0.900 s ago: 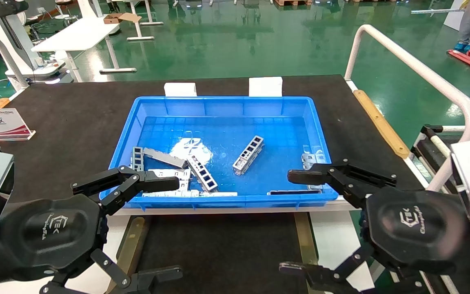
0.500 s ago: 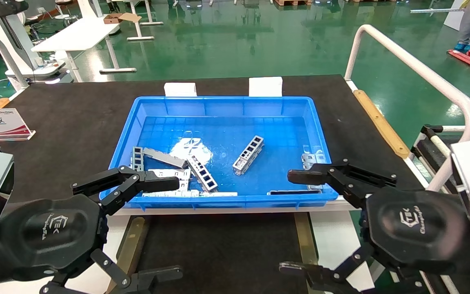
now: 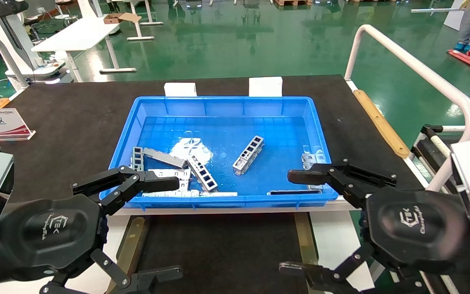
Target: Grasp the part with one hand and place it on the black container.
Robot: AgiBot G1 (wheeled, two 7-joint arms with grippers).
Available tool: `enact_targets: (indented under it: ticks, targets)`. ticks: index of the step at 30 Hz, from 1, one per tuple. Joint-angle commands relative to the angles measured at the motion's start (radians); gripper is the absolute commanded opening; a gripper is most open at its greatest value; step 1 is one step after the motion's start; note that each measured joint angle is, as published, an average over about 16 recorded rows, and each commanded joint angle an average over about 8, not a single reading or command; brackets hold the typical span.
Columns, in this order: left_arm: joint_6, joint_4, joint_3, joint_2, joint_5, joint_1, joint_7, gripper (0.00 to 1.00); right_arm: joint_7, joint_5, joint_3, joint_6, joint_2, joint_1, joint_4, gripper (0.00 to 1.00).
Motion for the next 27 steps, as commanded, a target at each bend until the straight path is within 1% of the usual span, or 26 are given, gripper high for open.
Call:
enact_targets:
  ticks: [1,17,27]
  targets:
    - [0.0,0.0,0.0,0.0,0.0,0.0,0.0,1.0,0.0,0.0,0.0,0.0,0.0,0.0,0.0,1.0]
    - [-0.004,0.002,0.003,0.005,0.012,-0.008,0.006,1.0,0.0,0.0,0.0,0.0,0.0,0.0,0.0,1.0]
    - [-0.044,0.06,0.038,0.062,0.09,-0.073,0.009,1.0,0.0,0.0,0.0,0.0,0.0,0.0,-0.001,1.0]
